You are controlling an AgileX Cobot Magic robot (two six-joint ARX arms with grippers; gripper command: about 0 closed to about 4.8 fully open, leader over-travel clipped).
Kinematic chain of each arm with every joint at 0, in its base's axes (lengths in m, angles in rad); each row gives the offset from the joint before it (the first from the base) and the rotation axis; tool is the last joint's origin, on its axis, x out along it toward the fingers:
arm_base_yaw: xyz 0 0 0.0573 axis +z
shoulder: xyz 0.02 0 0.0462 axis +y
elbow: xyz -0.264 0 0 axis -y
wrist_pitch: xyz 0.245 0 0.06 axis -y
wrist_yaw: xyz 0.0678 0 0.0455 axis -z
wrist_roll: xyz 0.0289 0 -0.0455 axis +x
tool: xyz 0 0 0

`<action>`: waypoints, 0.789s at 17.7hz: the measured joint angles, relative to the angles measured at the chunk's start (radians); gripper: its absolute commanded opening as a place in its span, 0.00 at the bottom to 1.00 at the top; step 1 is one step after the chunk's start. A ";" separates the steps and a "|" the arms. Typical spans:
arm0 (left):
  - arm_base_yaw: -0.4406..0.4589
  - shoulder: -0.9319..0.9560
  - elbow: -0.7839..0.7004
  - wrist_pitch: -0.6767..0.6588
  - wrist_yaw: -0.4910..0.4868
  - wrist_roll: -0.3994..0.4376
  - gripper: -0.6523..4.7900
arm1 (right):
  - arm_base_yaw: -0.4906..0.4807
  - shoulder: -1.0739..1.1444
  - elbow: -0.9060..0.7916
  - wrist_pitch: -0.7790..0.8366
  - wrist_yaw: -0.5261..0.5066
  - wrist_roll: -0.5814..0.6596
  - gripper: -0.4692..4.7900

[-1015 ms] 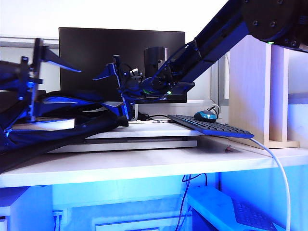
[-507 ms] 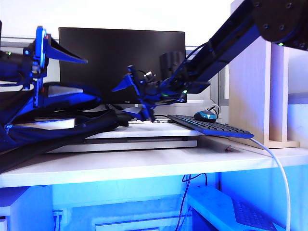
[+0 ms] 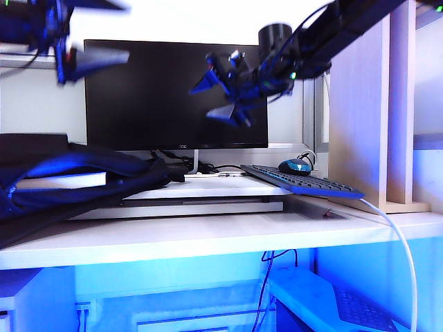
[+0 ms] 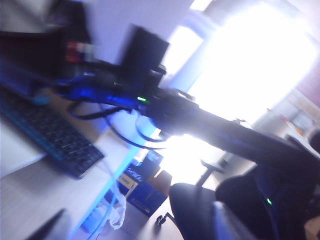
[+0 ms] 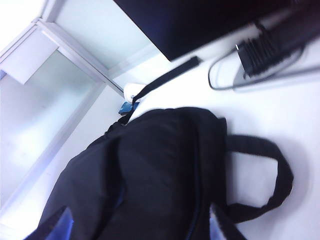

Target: Pick up the book on the desk and put it into the open backpack.

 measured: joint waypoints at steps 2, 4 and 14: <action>-0.010 -0.037 0.000 -0.019 0.000 0.029 0.78 | -0.004 -0.046 0.000 -0.065 0.000 -0.081 0.76; -0.005 -0.075 0.000 -0.017 0.000 0.072 0.78 | -0.007 -0.083 0.000 -0.177 0.026 -0.177 0.76; 0.364 -0.411 0.000 -0.037 -0.089 0.127 0.75 | -0.055 -0.444 0.002 -0.528 0.248 -0.528 0.71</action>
